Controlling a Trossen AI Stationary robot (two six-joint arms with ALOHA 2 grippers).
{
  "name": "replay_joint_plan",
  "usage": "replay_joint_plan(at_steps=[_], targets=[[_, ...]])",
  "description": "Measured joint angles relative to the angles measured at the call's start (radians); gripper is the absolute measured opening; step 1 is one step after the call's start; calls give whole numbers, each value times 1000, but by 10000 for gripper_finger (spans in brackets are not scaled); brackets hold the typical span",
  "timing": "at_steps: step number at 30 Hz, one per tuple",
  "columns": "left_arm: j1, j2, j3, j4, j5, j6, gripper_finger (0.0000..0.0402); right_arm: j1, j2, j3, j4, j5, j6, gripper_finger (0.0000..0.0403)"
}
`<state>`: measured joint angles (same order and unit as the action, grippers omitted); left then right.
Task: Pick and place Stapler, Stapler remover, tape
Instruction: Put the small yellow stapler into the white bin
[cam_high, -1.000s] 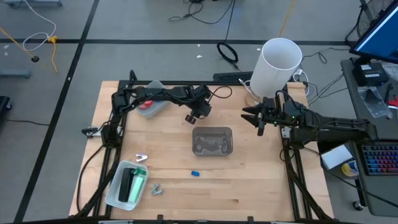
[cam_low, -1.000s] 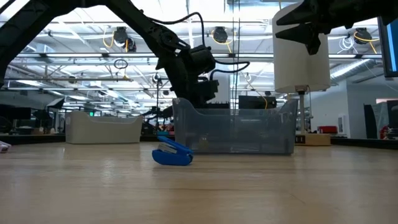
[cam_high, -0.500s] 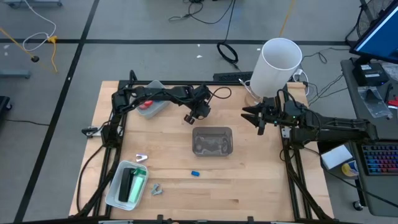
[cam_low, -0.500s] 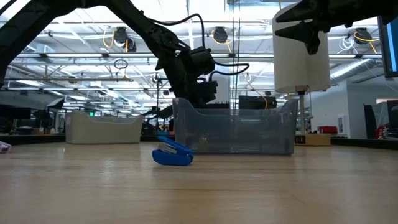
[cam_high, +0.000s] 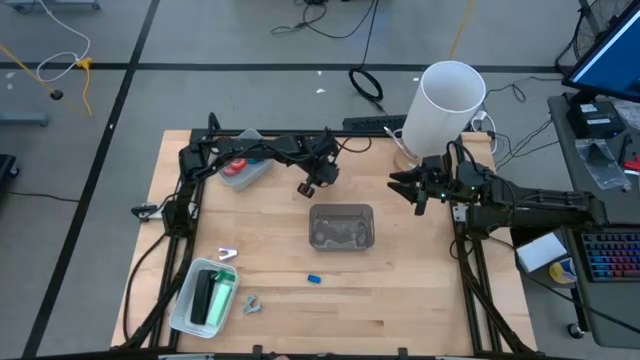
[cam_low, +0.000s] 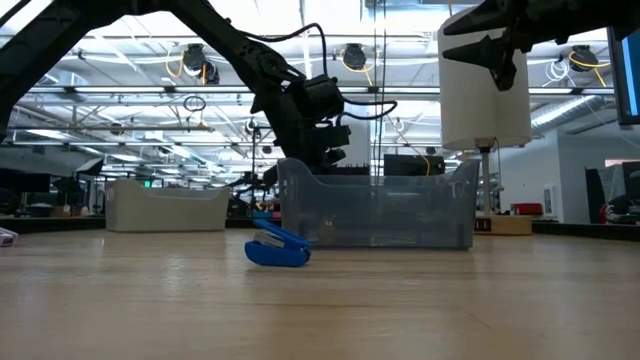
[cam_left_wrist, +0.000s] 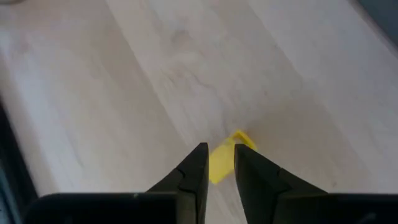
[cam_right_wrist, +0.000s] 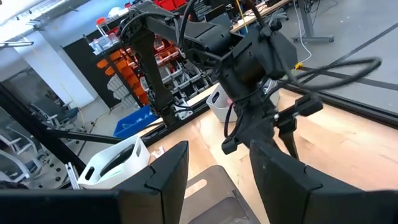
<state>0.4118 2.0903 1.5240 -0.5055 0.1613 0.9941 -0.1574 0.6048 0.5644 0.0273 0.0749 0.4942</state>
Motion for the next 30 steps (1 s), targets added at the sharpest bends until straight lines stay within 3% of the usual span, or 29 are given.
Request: replay_joint_plan(at_steps=[7, 11, 14, 19, 24, 30], targets=[[17, 0, 6, 1, 15, -23, 72, 0, 0, 0, 9, 2, 9, 167], [11, 0, 6, 15, 19, -131, 72, 0, 0, 0, 9, 2, 18, 167], [3, 0, 34, 21, 13, -311, 72, 0, 0, 0, 9, 2, 18, 167], [5, 0, 128, -17, -3, -744, 72, 0, 0, 0, 9, 2, 18, 167], [53, 0, 177, -26, 150, -1129, 72, 0, 0, 0, 8, 2, 34, 167], [56, 20, 176, -31, 134, -1295, 72, 0, 0, 0, 7, -1, 41, 167]])
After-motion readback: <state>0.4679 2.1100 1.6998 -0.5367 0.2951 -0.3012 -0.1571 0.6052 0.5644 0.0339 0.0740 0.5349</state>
